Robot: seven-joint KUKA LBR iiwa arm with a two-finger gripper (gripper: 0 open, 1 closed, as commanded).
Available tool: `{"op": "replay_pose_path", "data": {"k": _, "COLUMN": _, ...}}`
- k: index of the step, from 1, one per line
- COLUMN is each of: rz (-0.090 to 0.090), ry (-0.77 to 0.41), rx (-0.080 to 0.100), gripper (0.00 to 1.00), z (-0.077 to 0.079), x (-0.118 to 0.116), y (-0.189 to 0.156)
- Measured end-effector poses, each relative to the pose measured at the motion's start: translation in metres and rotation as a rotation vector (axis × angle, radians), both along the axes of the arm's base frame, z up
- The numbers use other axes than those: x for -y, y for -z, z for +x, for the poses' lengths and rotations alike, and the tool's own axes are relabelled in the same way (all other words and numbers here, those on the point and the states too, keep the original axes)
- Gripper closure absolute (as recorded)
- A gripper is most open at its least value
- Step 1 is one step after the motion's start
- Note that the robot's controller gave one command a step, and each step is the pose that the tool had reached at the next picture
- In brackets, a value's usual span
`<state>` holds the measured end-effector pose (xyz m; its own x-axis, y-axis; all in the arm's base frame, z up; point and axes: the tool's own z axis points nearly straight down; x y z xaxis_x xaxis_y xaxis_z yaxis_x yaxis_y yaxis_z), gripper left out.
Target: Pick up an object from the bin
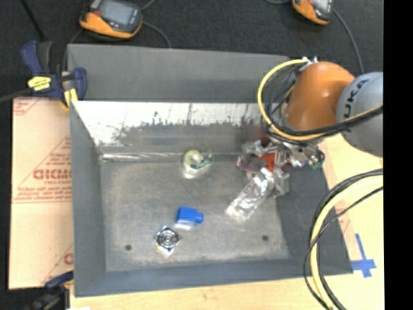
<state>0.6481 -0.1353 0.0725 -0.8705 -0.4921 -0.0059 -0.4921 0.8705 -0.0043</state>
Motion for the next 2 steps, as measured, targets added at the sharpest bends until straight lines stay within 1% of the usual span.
{"op": "replay_pose_path", "data": {"k": 1, "rz": 0.021, "ry": -0.340, "rx": -0.006, "gripper": 0.00, "z": 0.0039, "x": 0.0067, "y": 0.0004}}
{"op": "replay_pose_path", "data": {"k": 2, "rz": 0.016, "ry": -0.338, "rx": -0.004, "gripper": 1.00, "z": 0.0047, "x": 0.0098, "y": -0.0014}}
